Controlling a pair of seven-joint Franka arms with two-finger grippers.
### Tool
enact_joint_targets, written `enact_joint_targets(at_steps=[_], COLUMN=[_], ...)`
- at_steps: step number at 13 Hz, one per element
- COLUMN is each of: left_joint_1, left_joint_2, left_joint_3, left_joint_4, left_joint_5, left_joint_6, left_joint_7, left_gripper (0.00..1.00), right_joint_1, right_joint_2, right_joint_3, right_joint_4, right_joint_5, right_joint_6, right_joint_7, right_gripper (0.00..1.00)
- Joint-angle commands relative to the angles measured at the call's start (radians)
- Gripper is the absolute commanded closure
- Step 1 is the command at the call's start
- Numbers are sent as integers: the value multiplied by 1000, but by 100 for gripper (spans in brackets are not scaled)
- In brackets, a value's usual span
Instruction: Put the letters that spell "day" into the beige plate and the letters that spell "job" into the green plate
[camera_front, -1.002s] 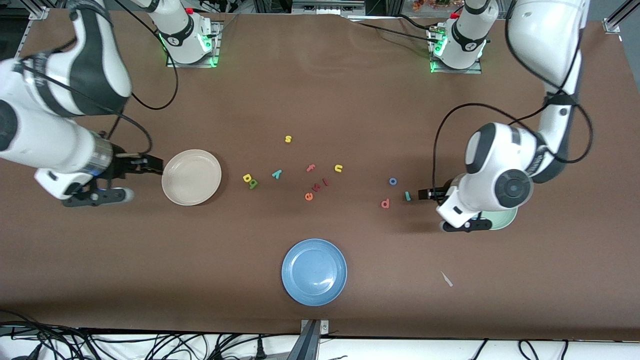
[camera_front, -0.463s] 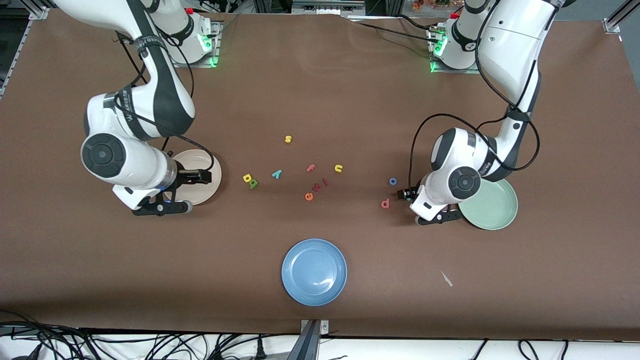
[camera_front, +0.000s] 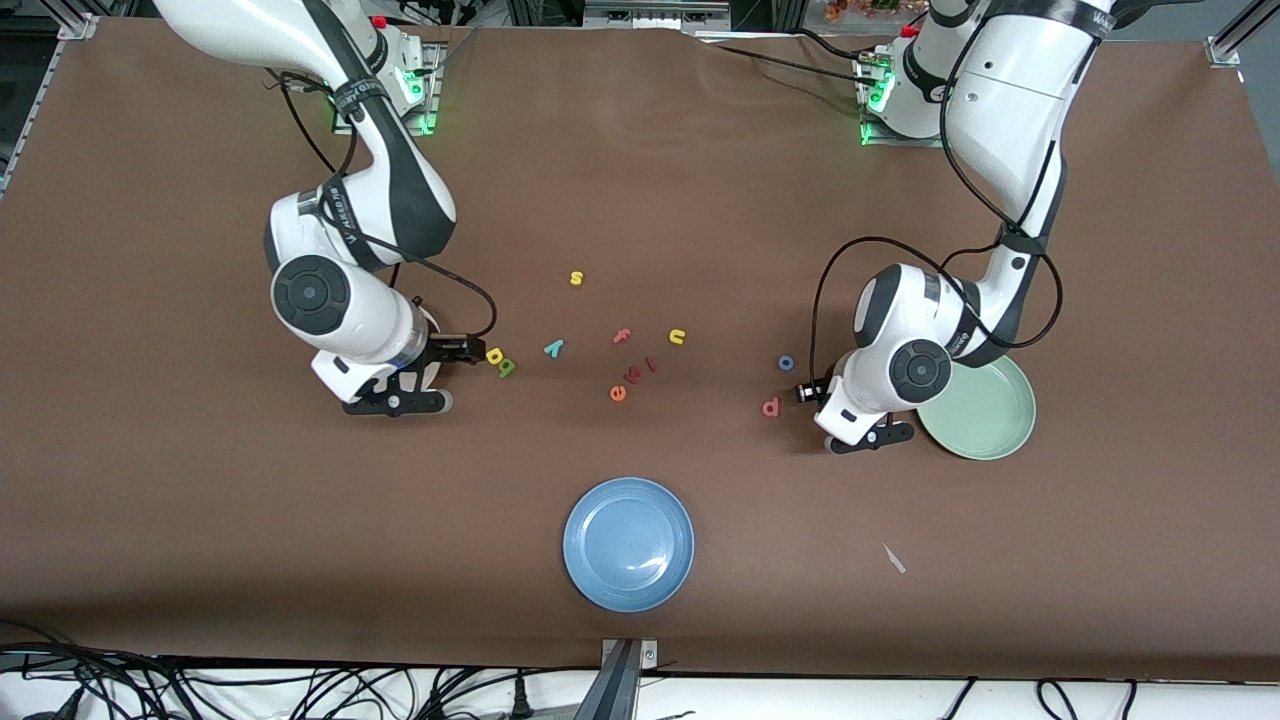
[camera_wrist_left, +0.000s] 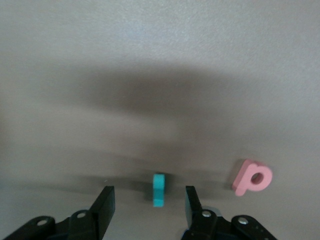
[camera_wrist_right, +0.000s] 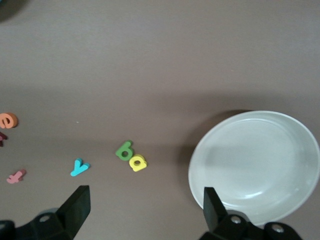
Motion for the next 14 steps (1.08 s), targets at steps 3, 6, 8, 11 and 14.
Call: enact_joint_targets(at_steps=[3, 6, 8, 11, 14], left_joint_1=[-9, 0, 20, 130, 242], left_joint_2=[13, 8, -39, -169, -175], left_joint_3=[10, 10, 16, 18, 21], left_joint_4=[-1, 1, 7, 16, 15], left_joint_5=[-37, -27, -27, -27, 115], left_joint_6=[17, 5, -44, -244, -279], left_joint_7=[17, 37, 141, 297, 425], left_gripper=[78, 100, 100, 100, 100], right_joint_1=[-2, -2, -2, -2, -2], right_joint_2=[-23, -14, 3, 31, 35], right_joint_3=[34, 36, 37, 39, 40], right_joint_4=[-163, -193, -211, -240, -305], right_joint_5=[6, 8, 8, 5, 9], right_joint_6=[229, 258, 270, 285, 382], right_joint_7=[-114, -231, -263, -318, -348], right_gripper=[0, 0, 0, 1, 1])
